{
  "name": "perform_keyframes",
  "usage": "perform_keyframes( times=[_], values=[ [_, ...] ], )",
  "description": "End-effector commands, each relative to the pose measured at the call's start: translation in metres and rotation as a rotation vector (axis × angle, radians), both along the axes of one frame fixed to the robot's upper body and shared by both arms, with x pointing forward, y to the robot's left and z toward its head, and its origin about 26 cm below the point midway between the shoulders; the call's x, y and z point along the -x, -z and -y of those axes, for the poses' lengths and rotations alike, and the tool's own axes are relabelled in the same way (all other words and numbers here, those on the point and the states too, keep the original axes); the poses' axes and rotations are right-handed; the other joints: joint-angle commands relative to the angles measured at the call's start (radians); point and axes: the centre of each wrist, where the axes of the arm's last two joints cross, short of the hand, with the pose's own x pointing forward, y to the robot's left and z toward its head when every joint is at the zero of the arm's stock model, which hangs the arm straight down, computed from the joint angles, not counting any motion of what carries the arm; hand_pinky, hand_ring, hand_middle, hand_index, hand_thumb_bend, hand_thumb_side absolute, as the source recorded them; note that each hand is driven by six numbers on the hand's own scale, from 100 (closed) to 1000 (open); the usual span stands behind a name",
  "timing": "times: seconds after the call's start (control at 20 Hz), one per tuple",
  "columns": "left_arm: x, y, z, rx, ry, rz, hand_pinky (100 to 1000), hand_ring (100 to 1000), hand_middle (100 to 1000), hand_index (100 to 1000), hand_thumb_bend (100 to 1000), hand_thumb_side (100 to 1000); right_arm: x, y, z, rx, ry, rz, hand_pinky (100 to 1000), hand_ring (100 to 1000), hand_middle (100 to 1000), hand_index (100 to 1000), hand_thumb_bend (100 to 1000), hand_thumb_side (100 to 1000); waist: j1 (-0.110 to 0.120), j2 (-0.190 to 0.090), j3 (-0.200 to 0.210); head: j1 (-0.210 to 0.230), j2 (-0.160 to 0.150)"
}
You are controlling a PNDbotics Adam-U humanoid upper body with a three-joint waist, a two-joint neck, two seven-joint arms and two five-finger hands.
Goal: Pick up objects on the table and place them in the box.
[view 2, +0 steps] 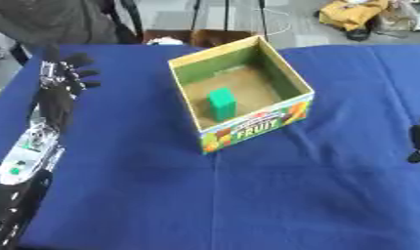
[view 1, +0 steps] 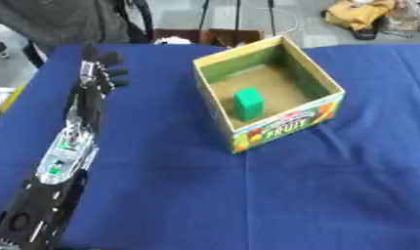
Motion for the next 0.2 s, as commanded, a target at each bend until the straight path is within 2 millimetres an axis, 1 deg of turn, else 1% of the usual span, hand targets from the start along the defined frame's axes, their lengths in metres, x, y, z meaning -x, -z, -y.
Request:
perform_keyframes(
  times=[0.05, 0.2],
  values=[
    [0.0001, -0.008, -0.0019, -0.016, 0.011, 0.023, 699, 745, 739, 826, 741, 994, -0.0008, -0.0095, 0.0037, 0.005, 0.005, 0.029, 482, 422, 583, 755, 480, 601, -0.002, -0.014, 0.003, -0.004, -0.008],
    [0.0004, -0.0075, -0.0019, -0.016, 0.013, 0.022, 698, 744, 737, 824, 739, 995, -0.0008, -0.0098, 0.0037, 0.006, 0.005, 0.03, 482, 422, 583, 755, 480, 602, -0.002, -0.013, 0.003, -0.004, -0.006]
  ],
)
